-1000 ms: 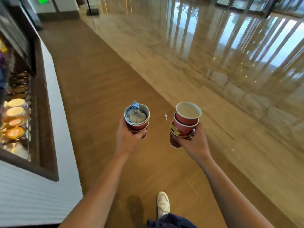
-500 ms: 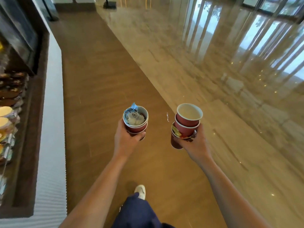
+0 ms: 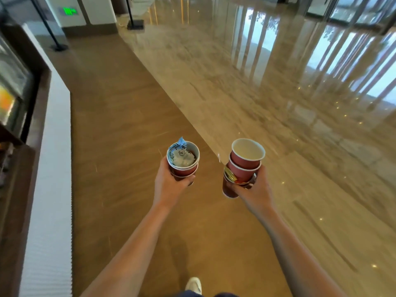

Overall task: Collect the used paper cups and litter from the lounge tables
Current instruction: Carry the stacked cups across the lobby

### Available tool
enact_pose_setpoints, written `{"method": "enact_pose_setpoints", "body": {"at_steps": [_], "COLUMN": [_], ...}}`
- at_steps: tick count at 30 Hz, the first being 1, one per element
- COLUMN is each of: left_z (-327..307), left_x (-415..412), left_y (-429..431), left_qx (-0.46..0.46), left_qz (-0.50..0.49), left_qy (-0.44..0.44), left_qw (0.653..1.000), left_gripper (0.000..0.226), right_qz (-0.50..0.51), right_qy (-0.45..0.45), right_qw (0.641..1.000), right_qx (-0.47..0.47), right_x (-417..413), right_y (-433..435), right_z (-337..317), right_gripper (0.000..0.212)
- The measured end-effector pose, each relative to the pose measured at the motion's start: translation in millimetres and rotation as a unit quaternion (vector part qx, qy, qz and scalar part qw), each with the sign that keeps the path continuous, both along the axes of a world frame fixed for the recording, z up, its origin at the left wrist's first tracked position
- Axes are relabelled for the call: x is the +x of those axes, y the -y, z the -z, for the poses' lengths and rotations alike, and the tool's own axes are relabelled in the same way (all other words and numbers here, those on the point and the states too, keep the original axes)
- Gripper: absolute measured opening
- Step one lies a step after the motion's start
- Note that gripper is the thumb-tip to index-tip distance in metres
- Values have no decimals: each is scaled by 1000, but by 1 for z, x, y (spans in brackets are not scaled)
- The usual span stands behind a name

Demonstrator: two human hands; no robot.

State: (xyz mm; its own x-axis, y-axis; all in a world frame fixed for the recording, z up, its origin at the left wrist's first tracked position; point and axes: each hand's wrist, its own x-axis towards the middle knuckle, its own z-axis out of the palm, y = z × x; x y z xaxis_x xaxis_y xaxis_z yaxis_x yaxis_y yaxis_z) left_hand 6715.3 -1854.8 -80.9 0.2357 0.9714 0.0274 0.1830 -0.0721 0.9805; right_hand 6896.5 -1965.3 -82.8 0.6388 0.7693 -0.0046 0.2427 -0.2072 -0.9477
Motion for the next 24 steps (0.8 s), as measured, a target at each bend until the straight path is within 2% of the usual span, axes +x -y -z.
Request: {"method": "enact_pose_setpoints", "body": {"at_steps": [9,24], "left_z": [2,-4], "left_x": [71,255], "left_y": [-134,-360], "left_qx": [-9,-6], "left_qz": [6,-20], "left_qy": [-4,-7], "left_qw": [1000,1000], "left_gripper": [74,75], "right_qz": [1,-34], "right_qy": [0,-3], "right_qw": [1000,999], "right_qx": [8,6], "right_x": [68,257], "right_y": [-134,-364], "right_z": [0,-4], "right_gripper": [77,80]}}
